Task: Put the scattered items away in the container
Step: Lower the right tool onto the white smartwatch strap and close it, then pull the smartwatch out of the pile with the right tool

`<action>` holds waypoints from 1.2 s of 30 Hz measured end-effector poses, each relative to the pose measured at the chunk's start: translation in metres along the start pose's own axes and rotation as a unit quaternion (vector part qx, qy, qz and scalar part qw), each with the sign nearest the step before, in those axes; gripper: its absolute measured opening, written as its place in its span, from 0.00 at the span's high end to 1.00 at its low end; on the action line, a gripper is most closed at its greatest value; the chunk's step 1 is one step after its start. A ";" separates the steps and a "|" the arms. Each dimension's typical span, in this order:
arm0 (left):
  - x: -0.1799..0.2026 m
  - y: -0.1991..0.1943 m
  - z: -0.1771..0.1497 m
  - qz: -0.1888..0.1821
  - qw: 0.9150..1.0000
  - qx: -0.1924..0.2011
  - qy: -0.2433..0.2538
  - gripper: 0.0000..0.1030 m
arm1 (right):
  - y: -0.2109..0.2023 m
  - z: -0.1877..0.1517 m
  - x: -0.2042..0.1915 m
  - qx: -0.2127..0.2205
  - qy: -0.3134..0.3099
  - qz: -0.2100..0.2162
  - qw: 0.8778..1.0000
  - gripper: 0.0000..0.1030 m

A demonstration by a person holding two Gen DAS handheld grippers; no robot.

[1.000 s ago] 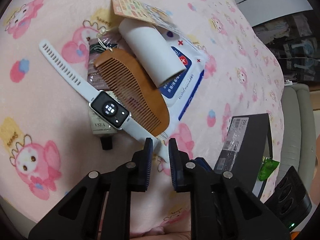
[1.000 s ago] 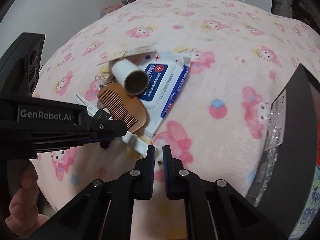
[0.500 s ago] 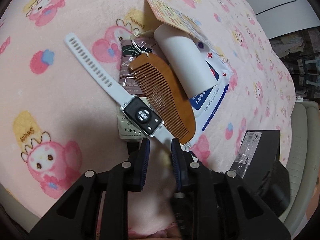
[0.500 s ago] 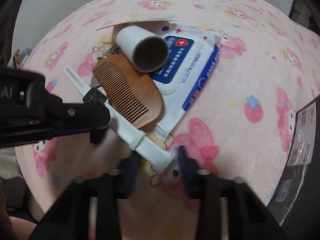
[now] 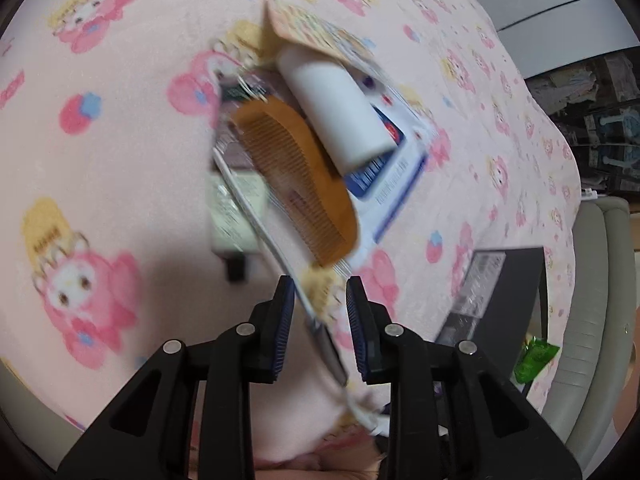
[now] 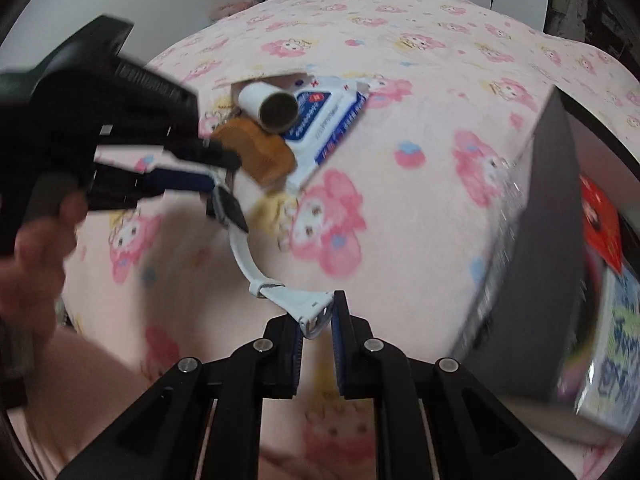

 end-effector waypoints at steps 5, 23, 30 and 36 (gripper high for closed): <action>0.049 0.023 -0.036 -0.007 0.997 -0.035 0.071 0.75 | -0.009 -0.029 0.032 -0.028 0.046 0.010 0.999 0.90; 0.066 0.032 -0.081 0.044 0.995 -0.040 0.083 0.72 | -0.053 -0.076 0.106 -0.036 0.106 0.006 0.994 0.88; 0.064 0.037 -0.081 0.042 0.995 -0.040 0.081 0.72 | -0.002 -0.061 0.072 -0.069 0.082 0.031 0.994 0.67; 0.067 0.039 -0.080 0.022 0.996 -0.047 0.079 0.72 | 0.015 -0.056 0.067 -0.053 0.055 0.014 0.997 0.65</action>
Point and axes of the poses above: each gripper's, at about its wrist camera, not at the fingertips, and y roughly the way its jaws point, x to its right, z to its top, the point moved 7 cm from there along y, roughly the way its jaws point, and after that the axes turned 12 degrees about y, right-handed, at the moved point
